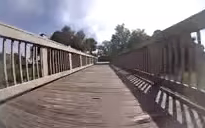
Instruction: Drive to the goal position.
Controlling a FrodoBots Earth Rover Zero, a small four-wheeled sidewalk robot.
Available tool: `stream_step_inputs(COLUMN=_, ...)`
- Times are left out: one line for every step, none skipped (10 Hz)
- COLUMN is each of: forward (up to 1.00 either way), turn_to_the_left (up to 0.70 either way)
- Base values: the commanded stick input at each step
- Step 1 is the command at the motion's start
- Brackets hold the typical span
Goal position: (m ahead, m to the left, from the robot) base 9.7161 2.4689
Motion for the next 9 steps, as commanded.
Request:
stream_step_inputs(forward=0.85, turn_to_the_left=0.00)
stream_step_inputs(forward=0.85, turn_to_the_left=0.00)
stream_step_inputs(forward=0.85, turn_to_the_left=0.00)
stream_step_inputs(forward=0.85, turn_to_the_left=0.00)
stream_step_inputs(forward=0.85, turn_to_the_left=0.00)
stream_step_inputs(forward=0.85, turn_to_the_left=0.00)
stream_step_inputs(forward=0.85, turn_to_the_left=0.00)
stream_step_inputs(forward=0.85, turn_to_the_left=0.00)
stream_step_inputs(forward=0.85, turn_to_the_left=0.00)
